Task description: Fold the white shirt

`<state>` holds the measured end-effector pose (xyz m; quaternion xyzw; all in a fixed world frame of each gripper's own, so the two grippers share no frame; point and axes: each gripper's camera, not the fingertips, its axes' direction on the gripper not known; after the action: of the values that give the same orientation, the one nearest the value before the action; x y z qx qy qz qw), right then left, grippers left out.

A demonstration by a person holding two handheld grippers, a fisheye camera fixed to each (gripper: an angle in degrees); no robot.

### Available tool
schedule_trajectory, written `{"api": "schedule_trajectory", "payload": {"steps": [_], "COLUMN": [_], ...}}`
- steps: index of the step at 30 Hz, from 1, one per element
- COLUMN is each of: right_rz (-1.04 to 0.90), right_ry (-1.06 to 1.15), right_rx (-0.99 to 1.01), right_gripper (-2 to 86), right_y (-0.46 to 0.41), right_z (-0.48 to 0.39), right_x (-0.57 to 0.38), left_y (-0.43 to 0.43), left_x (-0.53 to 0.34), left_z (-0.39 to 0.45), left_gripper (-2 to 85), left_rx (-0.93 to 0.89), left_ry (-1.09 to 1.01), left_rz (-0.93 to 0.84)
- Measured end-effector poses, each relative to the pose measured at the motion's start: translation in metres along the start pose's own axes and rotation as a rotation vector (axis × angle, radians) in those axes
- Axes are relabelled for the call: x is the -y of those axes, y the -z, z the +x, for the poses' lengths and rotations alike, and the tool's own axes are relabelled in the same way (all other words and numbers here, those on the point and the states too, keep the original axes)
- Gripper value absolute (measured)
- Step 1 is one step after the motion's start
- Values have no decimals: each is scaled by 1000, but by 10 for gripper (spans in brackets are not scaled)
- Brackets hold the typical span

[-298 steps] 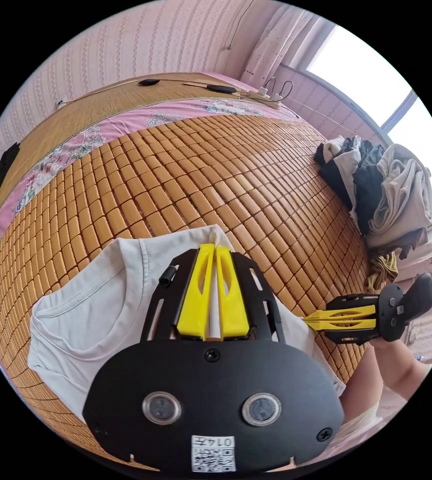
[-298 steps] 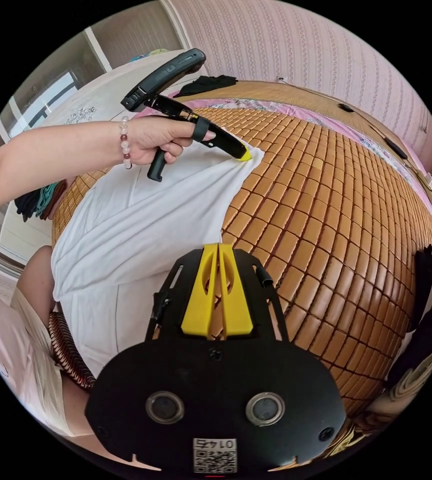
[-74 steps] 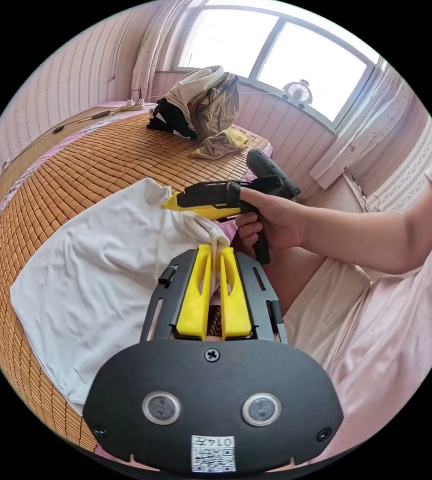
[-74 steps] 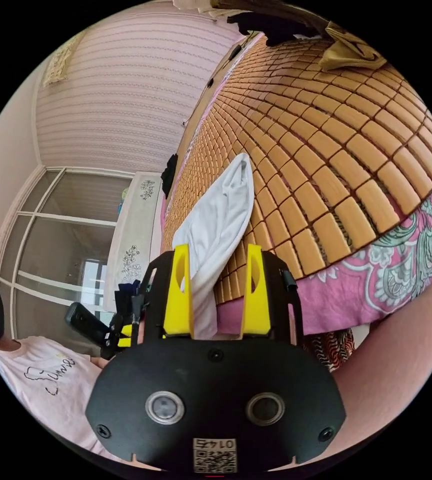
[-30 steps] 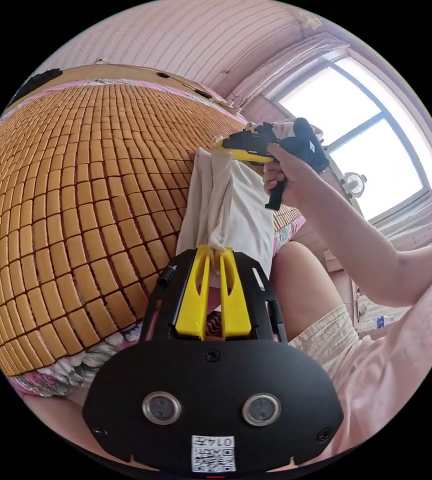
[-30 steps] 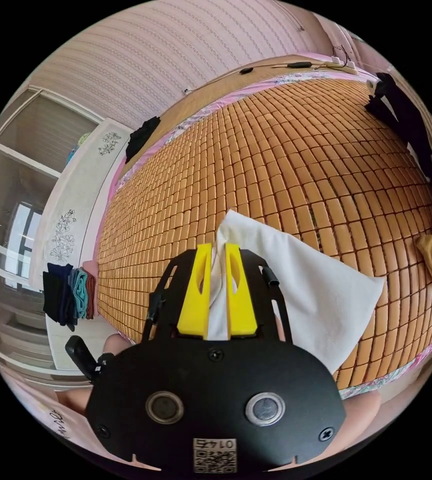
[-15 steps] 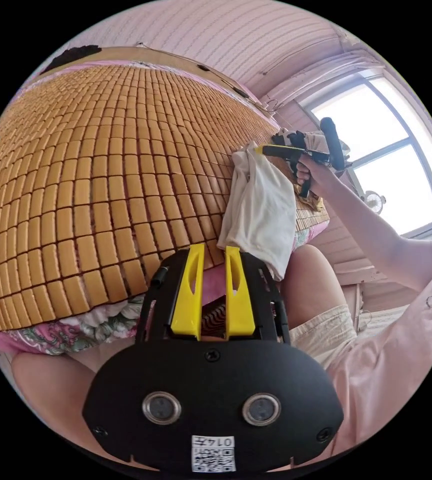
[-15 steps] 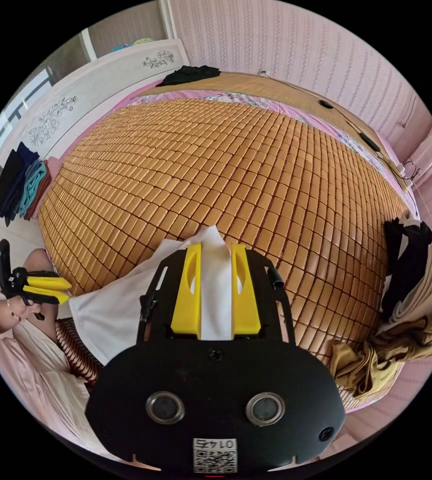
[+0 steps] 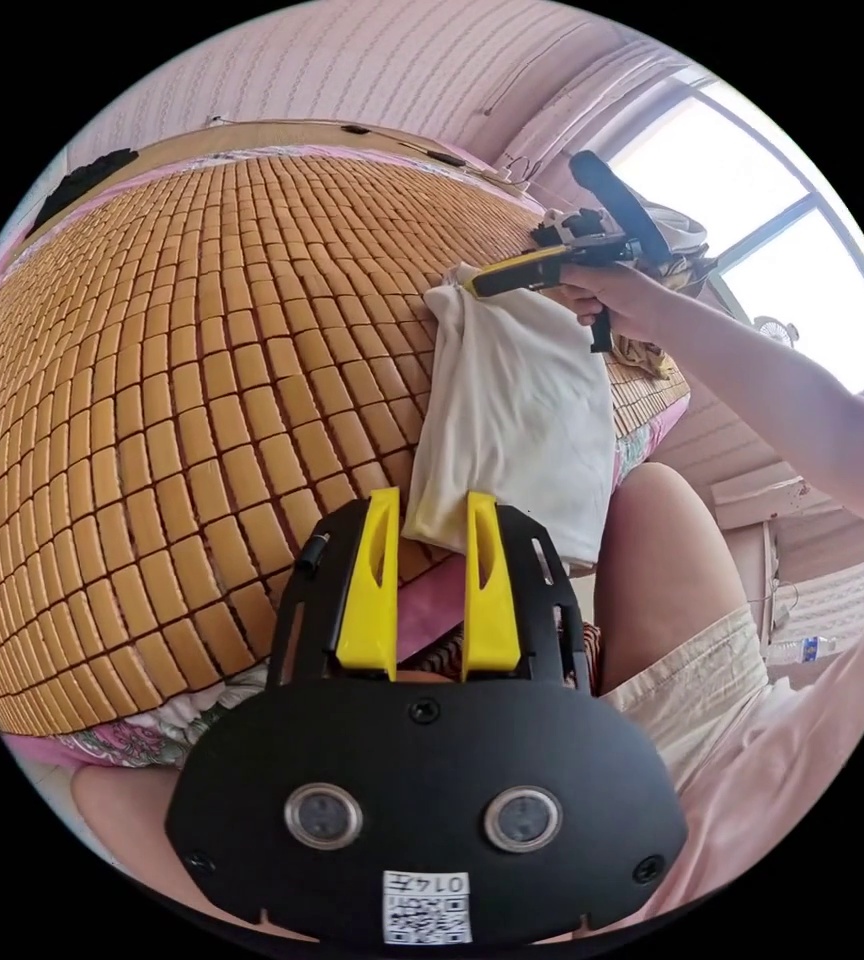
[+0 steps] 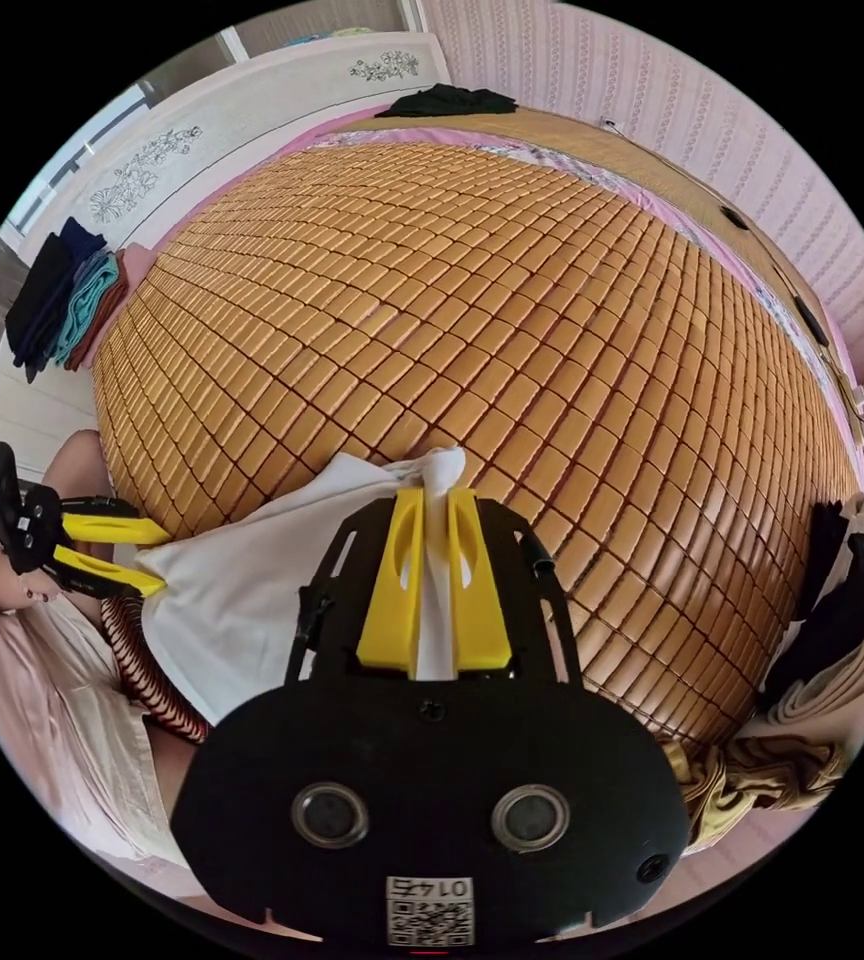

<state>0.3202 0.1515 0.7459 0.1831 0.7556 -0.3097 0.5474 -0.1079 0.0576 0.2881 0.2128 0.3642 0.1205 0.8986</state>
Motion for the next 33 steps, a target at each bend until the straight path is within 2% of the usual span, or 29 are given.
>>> {"api": "schedule_trajectory", "payload": {"steps": [3,5,9,16,19,24,33], "right_rz": [63,182,344,605,676,780,857], "right_ry": [-52,-90,-86,-83,-28,101,544], "right_rx": [86,145,159,161,158,172,360], "right_gripper": [24,17,13,10,10,10,9], "right_y": [8,28,64,145,173,201,238], "right_z": [7,12,5,-33,-63,-123,-280], "right_x": [-10,-29,-68,-133,-138,-111,53], "left_y": [10,22,52,177,242,346,562], "left_x": [-1,-5,-14,-50,-68,-110,-234], "left_z": [22,38,64,125,136,140,132], "left_gripper": [69,32,15,-1,-3,-4,-6], "left_rx": [-7,0,24,42,60,152,489], "left_ry": [-72,-78,-139,-257,-216,-129,57], "left_rz": [5,26,92,304,392,547,836]}}
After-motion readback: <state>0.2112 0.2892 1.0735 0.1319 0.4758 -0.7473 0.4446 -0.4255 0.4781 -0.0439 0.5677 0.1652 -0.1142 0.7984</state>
